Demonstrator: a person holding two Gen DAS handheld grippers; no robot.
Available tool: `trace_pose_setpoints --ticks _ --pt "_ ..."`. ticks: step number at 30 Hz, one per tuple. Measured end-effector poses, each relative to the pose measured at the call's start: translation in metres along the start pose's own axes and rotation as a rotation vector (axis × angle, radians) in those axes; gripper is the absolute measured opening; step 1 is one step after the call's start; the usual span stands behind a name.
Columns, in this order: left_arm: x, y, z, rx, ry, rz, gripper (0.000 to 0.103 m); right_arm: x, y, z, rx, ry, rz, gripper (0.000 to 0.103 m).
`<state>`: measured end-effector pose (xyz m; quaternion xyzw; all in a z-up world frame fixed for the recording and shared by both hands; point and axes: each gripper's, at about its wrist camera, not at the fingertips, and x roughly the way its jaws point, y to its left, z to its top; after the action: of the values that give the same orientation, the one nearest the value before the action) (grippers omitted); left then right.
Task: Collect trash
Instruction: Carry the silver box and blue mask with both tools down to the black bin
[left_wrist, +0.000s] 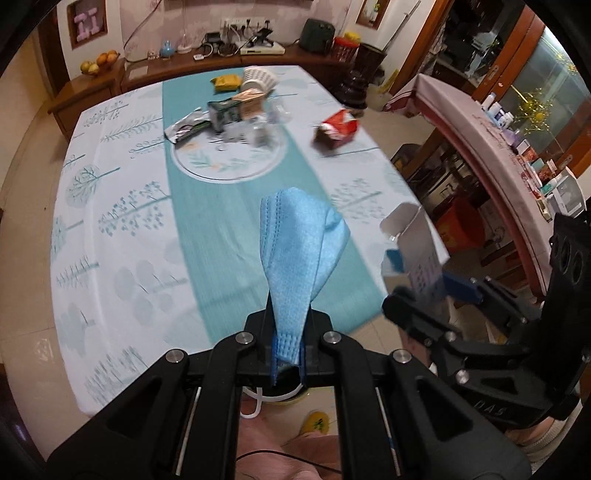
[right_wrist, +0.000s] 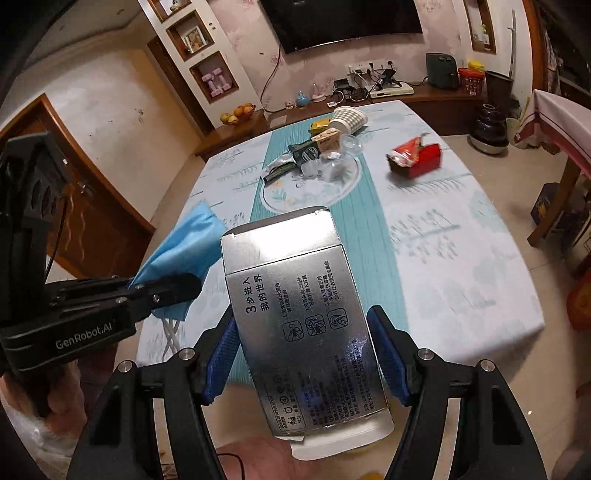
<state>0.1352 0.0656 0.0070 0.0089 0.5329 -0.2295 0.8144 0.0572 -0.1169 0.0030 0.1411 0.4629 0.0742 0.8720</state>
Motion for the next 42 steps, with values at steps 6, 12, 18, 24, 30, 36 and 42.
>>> trace_pose_setpoints --ticks 6,12,18,24,30,36,42 --pt "-0.021 -0.054 -0.045 -0.024 -0.029 0.006 0.005 -0.051 -0.027 -0.053 0.006 0.000 0.025 0.068" --pt "-0.033 -0.088 -0.093 -0.051 -0.020 0.021 0.005 -0.083 -0.049 -0.097 0.027 0.011 0.042 0.068" --pt "-0.035 -0.099 -0.125 -0.056 -0.007 0.048 0.005 -0.092 -0.063 -0.127 0.081 0.028 0.061 0.068" --pt "-0.026 -0.098 -0.148 -0.052 0.029 0.064 0.005 -0.076 -0.069 -0.145 0.127 0.070 0.074 0.068" --pt "-0.003 -0.091 -0.163 -0.055 0.065 0.071 0.005 -0.050 -0.075 -0.167 0.186 0.125 0.057 0.068" --pt "0.037 -0.077 -0.186 -0.051 0.123 0.073 0.005 -0.007 -0.089 -0.185 0.268 0.173 0.029 0.068" --pt "0.094 -0.055 -0.213 -0.053 0.189 0.073 0.005 0.052 -0.103 -0.216 0.336 0.210 -0.012 0.069"
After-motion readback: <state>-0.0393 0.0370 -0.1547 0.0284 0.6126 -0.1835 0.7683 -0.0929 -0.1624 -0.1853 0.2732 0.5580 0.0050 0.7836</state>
